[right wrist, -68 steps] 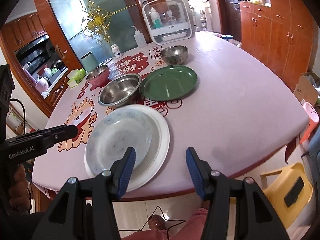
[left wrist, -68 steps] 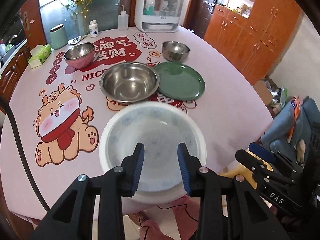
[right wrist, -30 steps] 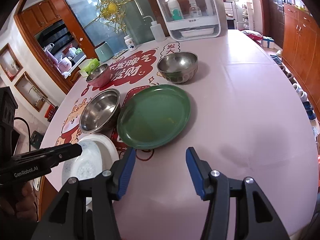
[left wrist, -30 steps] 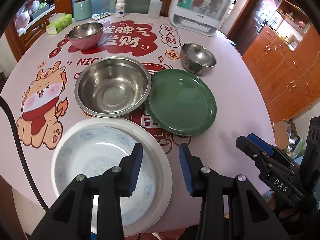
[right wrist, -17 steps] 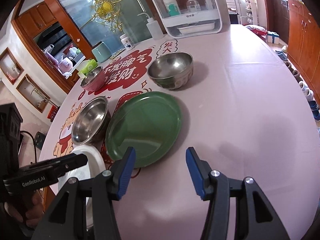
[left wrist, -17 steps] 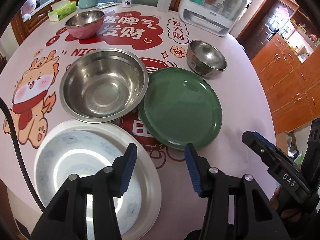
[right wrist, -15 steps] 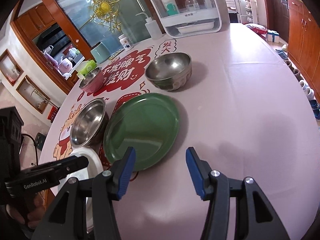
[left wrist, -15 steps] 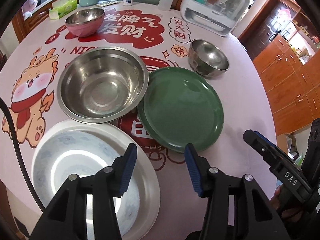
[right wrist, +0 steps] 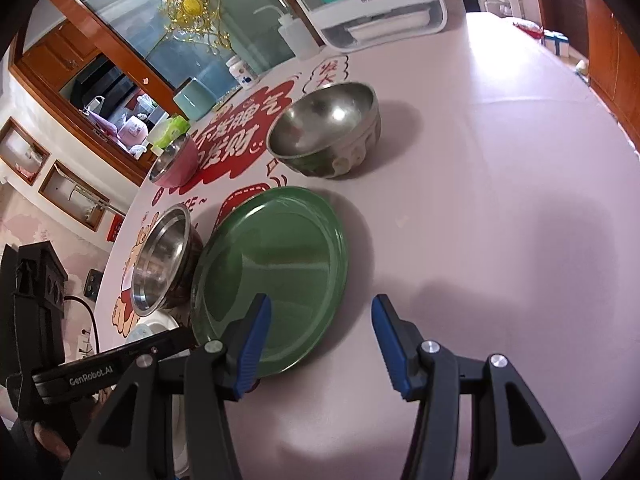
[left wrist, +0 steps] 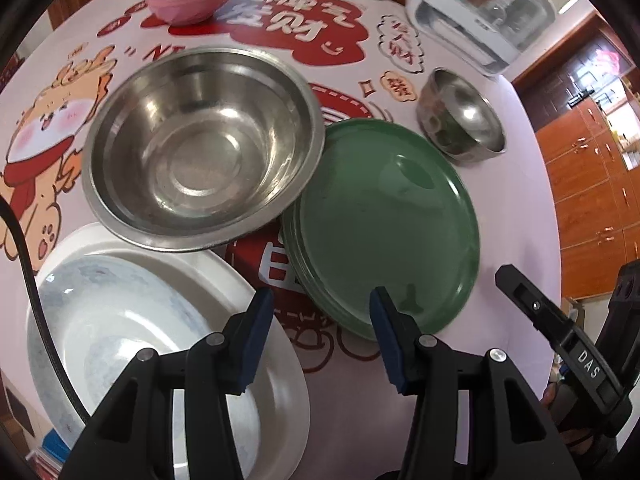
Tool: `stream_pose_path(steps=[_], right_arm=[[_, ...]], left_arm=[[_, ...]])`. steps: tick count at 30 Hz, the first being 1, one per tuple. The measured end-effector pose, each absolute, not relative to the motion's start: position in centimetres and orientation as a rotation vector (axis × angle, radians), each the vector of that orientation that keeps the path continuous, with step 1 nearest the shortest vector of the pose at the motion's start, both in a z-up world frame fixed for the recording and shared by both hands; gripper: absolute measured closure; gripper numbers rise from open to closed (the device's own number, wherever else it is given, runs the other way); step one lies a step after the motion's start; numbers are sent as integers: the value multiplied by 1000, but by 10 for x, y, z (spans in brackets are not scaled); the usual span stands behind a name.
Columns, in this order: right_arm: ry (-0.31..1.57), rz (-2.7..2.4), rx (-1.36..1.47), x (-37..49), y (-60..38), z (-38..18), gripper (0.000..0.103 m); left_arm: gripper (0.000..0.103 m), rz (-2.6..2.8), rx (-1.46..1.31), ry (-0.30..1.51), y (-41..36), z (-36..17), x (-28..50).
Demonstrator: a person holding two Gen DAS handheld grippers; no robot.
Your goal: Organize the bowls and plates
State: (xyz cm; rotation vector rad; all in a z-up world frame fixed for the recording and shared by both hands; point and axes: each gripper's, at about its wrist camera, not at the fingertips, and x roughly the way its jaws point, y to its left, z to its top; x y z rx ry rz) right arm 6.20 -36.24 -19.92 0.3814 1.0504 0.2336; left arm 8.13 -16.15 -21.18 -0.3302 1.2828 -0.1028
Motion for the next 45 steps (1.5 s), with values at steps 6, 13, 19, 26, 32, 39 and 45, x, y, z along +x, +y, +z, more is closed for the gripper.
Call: stream_pose_path(steps=[6,13,19,26,32,39,45], right_arm=[[1072,265,382,70,-361,-208,51],[1084,273,375,76,-362,-215,62],[1086,285,378,78,-364,-219,75],[1087,293,377,79,-365,-223,81],[1087,302,372,80,-363,-224,84],[1088,313,385,84,-362,-230,84],[1066,325,390,83,-363,-231,84]], left_arm=[[54,-80,-368,1296,-158,-221,94],[54,-64,-353,1310,-162,-228,110],[54,-64,-349,1314,-164,-233,118],[54,-65,-332,1297,-168,-235,126],[55,-64,-322,1282,-168,-233,126],[64,-56,-303,1267,-167,-233,130],[68,-48,-272,1256,-167,-233,132]])
